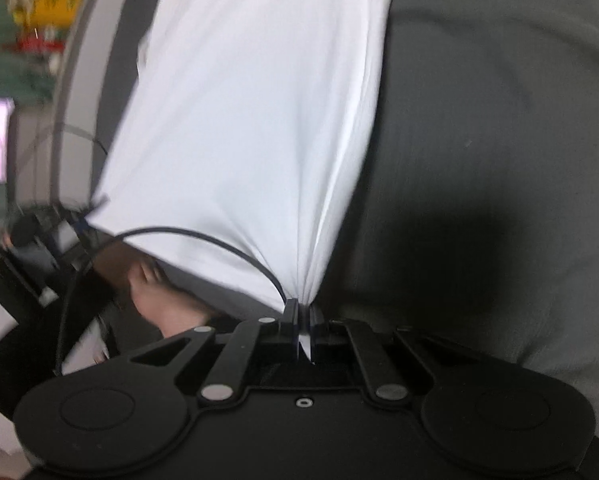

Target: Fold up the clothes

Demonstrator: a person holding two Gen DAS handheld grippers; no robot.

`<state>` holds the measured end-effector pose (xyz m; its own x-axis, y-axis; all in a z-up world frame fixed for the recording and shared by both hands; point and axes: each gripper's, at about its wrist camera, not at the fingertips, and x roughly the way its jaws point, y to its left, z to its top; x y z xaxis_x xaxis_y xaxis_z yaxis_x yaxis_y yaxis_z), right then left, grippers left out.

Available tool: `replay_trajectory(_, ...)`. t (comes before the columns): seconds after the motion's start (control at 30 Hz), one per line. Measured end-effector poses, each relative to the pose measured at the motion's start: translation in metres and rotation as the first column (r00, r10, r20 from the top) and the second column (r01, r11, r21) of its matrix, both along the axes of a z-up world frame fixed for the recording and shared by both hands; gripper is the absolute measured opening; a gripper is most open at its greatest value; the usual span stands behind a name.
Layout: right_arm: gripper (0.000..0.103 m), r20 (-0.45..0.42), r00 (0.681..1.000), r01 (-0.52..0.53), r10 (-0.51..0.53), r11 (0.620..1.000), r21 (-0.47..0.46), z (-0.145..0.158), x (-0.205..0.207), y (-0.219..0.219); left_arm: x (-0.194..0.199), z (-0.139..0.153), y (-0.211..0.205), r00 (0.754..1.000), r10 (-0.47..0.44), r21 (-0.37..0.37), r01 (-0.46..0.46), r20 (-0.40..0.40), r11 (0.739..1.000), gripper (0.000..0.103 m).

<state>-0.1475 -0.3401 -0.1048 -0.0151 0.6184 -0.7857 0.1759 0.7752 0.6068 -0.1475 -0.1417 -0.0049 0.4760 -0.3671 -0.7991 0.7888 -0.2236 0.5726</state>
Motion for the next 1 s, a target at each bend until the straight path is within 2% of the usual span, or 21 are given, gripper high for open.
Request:
replay_trajectory(0.1,0.006,-0.047,0.997,-0.067,0.063,0.994,-0.088,-0.007,0.009,0.01,-0.001,-0.012,-0.004,0.999,-0.012,0.007,0.012,-0.046,1.0,0.002)
replay_trajectory(0.2,0.005,-0.113,0.99,-0.098,0.084,0.987,-0.13,-0.022,0.017,0.01,-0.007,-0.031,-0.011,0.995,-0.037,0.016,0.038,-0.089,0.999,0.002)
replay_trajectory(0.27,0.005,-0.126,0.988,-0.106,0.089,0.986,-0.131,-0.015,0.015,0.009,-0.007,-0.041,-0.014,0.994,-0.043,0.024,0.046,-0.104,0.999,0.002)
replay_trajectory(0.33,0.006,-0.141,0.987,-0.103,0.084,0.985,-0.137,-0.011,0.014,0.006,-0.002,-0.047,-0.016,0.993,0.017,0.025,-0.015,-0.118,1.0,0.002)
replay_trajectory(0.4,0.013,-0.147,0.987,-0.093,0.072,0.986,-0.139,-0.01,0.012,0.006,0.003,-0.051,-0.018,0.988,0.083,0.017,-0.081,-0.133,0.997,0.002)
replay_trajectory(0.47,0.038,-0.127,0.989,-0.092,0.074,0.986,-0.138,-0.003,0.012,0.007,0.005,-0.05,-0.018,0.976,0.132,-0.008,-0.135,-0.171,0.991,0.003)
replay_trajectory(0.5,0.046,-0.106,0.991,-0.099,0.083,0.983,-0.157,0.003,0.014,0.01,0.007,-0.047,-0.016,0.969,0.155,-0.024,-0.162,-0.194,0.986,0.01)
replay_trajectory(0.53,0.057,-0.081,0.992,-0.11,0.097,0.977,-0.184,0.011,0.015,0.013,0.009,-0.043,-0.014,0.96,0.177,-0.039,-0.19,-0.218,0.981,0.032)
replay_trajectory(0.57,0.058,-0.049,0.991,-0.13,0.122,0.964,-0.233,0.022,0.015,0.016,0.01,-0.04,-0.012,0.951,0.198,-0.055,-0.217,-0.239,0.975,0.049)
replay_trajectory(0.6,0.058,-0.019,0.989,-0.148,0.149,0.948,-0.283,0.033,0.015,0.018,0.01,-0.033,-0.008,0.948,0.216,-0.086,-0.241,-0.232,0.967,0.087)
replay_trajectory(0.63,0.058,0.014,0.985,-0.159,0.173,0.931,-0.328,0.044,0.015,0.022,0.011,-0.027,-0.003,0.946,0.232,-0.117,-0.263,-0.226,0.958,0.103)
replay_trajectory(0.7,0.058,0.097,0.975,-0.147,0.201,0.904,-0.401,0.069,0.014,0.03,0.012,-0.011,0.008,0.947,0.246,-0.171,-0.282,-0.207,0.944,0.103)
replay_trajectory(0.77,0.058,0.2,0.955,-0.113,0.22,0.891,-0.44,0.094,0.014,0.041,0.023,0.0,0.02,0.935,0.307,-0.187,-0.337,-0.176,0.923,0.103)
replay_trajectory(0.8,0.06,0.27,0.938,-0.084,0.219,0.896,-0.437,0.105,0.015,0.049,0.032,0.005,0.029,0.919,0.355,-0.203,-0.385,-0.171,0.9,0.103)
replay_trajectory(0.87,0.073,0.409,0.891,-0.017,0.198,0.914,-0.406,0.122,0.021,0.064,0.057,0.012,0.045,0.866,0.462,-0.247,-0.498,-0.19,0.831,0.103)
replay_trajectory(0.93,0.075,0.527,0.836,0.054,0.151,0.934,-0.354,0.125,0.035,0.081,0.088,0.014,0.055,0.789,0.581,-0.297,-0.614,-0.199,0.732,0.103)
replay_trajectory(0.97,0.075,0.562,0.818,0.078,0.125,0.943,-0.324,0.122,0.044,0.088,0.106,0.013,0.06,0.736,0.644,-0.313,-0.674,-0.207,0.669,0.103)
replay_trajectory(1.0,0.075,0.6,0.795,0.112,0.086,0.952,-0.284,0.117,0.056,0.093,0.126,0.01,0.067,0.672,0.704,-0.317,-0.735,-0.229,0.599,0.103)
